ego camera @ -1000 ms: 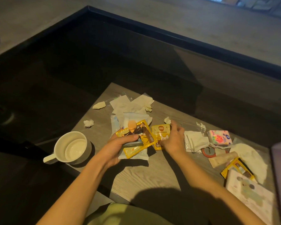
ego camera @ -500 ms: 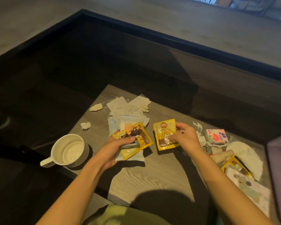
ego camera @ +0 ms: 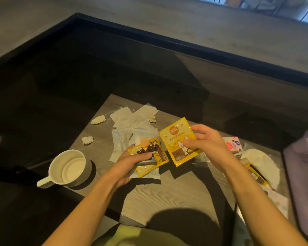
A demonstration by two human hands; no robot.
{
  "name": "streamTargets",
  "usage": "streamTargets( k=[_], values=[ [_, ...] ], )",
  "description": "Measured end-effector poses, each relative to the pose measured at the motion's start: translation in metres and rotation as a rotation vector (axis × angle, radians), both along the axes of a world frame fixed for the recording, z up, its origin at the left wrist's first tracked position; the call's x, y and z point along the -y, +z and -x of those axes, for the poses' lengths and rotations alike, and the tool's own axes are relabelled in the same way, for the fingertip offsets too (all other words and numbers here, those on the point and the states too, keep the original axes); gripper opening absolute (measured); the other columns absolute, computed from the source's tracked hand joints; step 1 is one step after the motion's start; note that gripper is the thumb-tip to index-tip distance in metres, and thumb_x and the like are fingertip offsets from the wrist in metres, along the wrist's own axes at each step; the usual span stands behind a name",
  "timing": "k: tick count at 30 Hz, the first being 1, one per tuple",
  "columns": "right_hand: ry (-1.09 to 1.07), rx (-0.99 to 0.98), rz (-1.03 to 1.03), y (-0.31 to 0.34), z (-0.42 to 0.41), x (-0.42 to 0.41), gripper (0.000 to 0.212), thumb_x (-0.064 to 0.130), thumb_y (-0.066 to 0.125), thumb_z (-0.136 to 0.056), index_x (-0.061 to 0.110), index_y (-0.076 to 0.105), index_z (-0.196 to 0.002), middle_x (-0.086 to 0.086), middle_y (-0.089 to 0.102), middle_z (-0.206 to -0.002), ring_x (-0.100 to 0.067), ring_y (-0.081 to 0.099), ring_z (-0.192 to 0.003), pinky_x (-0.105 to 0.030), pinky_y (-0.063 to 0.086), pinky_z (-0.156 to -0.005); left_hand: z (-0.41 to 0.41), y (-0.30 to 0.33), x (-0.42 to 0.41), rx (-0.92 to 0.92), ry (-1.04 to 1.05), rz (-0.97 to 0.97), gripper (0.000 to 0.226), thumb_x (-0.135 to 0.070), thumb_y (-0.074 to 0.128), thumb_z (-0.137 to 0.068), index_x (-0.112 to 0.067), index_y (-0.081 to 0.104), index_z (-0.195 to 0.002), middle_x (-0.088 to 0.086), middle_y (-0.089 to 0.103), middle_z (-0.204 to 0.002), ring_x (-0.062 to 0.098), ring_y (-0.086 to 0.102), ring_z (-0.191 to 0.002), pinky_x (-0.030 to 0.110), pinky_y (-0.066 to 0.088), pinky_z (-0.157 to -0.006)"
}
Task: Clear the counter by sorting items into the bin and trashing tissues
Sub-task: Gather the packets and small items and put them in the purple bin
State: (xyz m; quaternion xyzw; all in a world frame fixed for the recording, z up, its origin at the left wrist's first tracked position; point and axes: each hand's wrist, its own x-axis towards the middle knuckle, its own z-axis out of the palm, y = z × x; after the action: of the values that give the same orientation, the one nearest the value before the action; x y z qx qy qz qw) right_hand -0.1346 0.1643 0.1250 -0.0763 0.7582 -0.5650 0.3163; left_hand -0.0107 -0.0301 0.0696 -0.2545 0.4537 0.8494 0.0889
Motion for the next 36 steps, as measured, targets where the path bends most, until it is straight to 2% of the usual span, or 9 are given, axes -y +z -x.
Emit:
streamTargets(
  k=[6, 9, 11, 14, 17, 20, 24, 30, 36],
  values=[
    [0.093, 0.129, 0.031, -0.007, -0.015, 0.011, 0.028, 0.001, 0.074, -0.075, 0.015, 0.065, -0.098, -0.005, 0.076, -0.088, -0.016, 0.072, -0.077, -0.032, 0.057, -0.074, 0.005, -0.001, -0.018, -0.024, -0.036, -0.138, 0.030, -0.026, 0.058, -0.072, -0.015, 0.061, -0.100, 0.005, 0.076, -0.080, 0.017, 0.072, -0.069, 0.028, 0.059, -0.062],
    [0.150, 0.050, -0.074, -0.013, -0.026, 0.015, 0.028, 0.009, 0.077, -0.073, 0.019, 0.066, -0.096, -0.004, 0.071, -0.090, -0.014, 0.069, -0.077, -0.029, 0.057, -0.074, 0.005, -0.004, -0.027, -0.034, -0.054, -0.071, 0.021, -0.024, 0.053, -0.082, -0.018, 0.061, -0.100, -0.001, 0.077, -0.081, 0.013, 0.072, -0.075, 0.032, 0.057, -0.077],
    [0.205, -0.072, -0.194, -0.017, -0.030, 0.015, 0.033, 0.017, 0.079, -0.072, 0.022, 0.064, -0.101, -0.004, 0.064, -0.087, -0.013, 0.061, -0.074, -0.028, 0.052, -0.068, 0.003, -0.004, -0.031, -0.053, -0.075, -0.080, 0.028, -0.022, 0.069, -0.074, -0.017, 0.064, -0.101, 0.003, 0.077, -0.088, 0.016, 0.072, -0.081, 0.038, 0.053, -0.086],
    [0.265, -0.119, -0.239, -0.020, -0.032, 0.013, 0.039, 0.019, 0.078, -0.072, 0.028, 0.056, -0.104, 0.002, 0.047, -0.075, -0.008, 0.046, -0.065, -0.023, 0.040, -0.057, 0.001, -0.004, -0.034, -0.066, -0.134, -0.101, 0.041, -0.017, 0.079, -0.059, -0.015, 0.069, -0.099, 0.010, 0.075, -0.096, 0.022, 0.072, -0.086, 0.039, 0.056, -0.083],
    [0.266, -0.041, -0.238, -0.025, -0.033, 0.009, 0.046, 0.018, 0.079, -0.073, 0.028, 0.052, -0.109, 0.005, 0.044, -0.073, -0.004, 0.043, -0.060, -0.017, 0.037, -0.052, 0.002, -0.006, -0.039, -0.015, -0.123, -0.028, 0.024, -0.003, 0.066, -0.073, -0.012, 0.068, -0.095, 0.008, 0.076, -0.087, 0.020, 0.072, -0.078, 0.034, 0.060, -0.073],
    [0.198, 0.036, -0.184, -0.032, -0.033, 0.003, 0.047, 0.023, 0.079, -0.072, 0.026, 0.055, -0.113, 0.002, 0.050, -0.077, -0.009, 0.052, -0.070, -0.022, 0.045, -0.061, 0.004, -0.007, -0.041, 0.043, -0.090, 0.029, 0.023, 0.000, 0.062, -0.074, -0.012, 0.065, -0.093, 0.007, 0.076, -0.079, 0.020, 0.070, -0.072, 0.034, 0.058, -0.070],
    [-0.102, -0.052, -0.151, -0.040, -0.028, -0.017, 0.019, 0.034, 0.063, -0.086, 0.022, 0.065, -0.100, 0.002, 0.061, -0.088, -0.010, 0.057, -0.083, -0.020, 0.043, -0.065, 0.011, -0.008, -0.039, 0.102, -0.058, -0.042, 0.018, -0.002, 0.050, -0.085, -0.011, 0.063, -0.095, 0.007, 0.076, -0.075, 0.020, 0.072, -0.065, 0.033, 0.058, -0.063],
    [-0.518, -0.317, -0.326, -0.065, -0.004, -0.066, 0.015, 0.014, 0.054, -0.092, 0.011, 0.065, -0.102, -0.005, 0.063, -0.096, -0.022, 0.060, -0.091, -0.022, 0.046, -0.070, 0.023, -0.002, -0.043, 0.108, -0.049, -0.044, 0.016, -0.003, 0.047, -0.089, -0.012, 0.060, -0.089, 0.002, 0.074, -0.062, 0.014, 0.070, -0.053, 0.025, 0.057, -0.048],
    [-0.390, -0.467, -0.802, -0.079, 0.029, -0.101, 0.042, 0.012, 0.061, -0.087, 0.017, 0.051, -0.128, -0.012, 0.047, -0.136, -0.029, 0.044, -0.124, -0.042, 0.044, -0.102, 0.034, -0.002, -0.056, 0.107, -0.109, -0.032, 0.016, -0.003, 0.047, -0.088, -0.012, 0.061, -0.091, 0.002, 0.075, -0.065, 0.015, 0.071, -0.056, 0.026, 0.058, -0.050]
  ],
)
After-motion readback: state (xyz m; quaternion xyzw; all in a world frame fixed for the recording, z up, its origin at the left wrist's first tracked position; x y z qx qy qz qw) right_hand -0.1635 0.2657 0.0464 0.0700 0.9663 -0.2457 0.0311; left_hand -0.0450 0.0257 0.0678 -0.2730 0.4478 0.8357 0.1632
